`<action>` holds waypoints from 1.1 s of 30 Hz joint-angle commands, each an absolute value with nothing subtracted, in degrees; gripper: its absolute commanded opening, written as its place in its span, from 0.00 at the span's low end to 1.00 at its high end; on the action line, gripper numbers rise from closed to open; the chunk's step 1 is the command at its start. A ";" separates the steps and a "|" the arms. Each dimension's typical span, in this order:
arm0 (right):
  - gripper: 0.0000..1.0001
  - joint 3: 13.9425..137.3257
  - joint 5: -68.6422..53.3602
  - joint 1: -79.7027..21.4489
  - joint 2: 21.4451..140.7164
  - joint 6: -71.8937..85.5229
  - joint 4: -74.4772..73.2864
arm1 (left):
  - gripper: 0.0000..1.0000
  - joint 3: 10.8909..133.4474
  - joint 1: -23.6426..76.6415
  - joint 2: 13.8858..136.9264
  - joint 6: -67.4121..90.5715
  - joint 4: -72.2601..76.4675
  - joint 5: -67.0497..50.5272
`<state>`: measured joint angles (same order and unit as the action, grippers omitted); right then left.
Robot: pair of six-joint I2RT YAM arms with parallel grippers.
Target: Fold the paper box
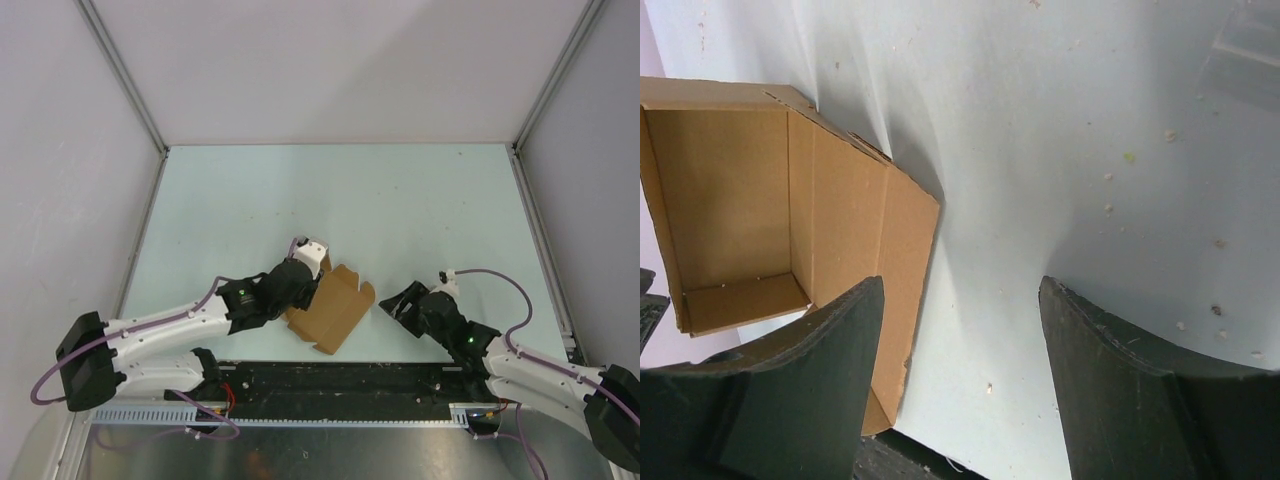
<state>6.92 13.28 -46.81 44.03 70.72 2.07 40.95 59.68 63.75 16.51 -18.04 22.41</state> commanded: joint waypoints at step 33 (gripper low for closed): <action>0.69 4.83 13.54 -45.70 42.71 68.82 -0.88 | 0.40 43.51 57.04 72.68 16.26 -11.25 26.37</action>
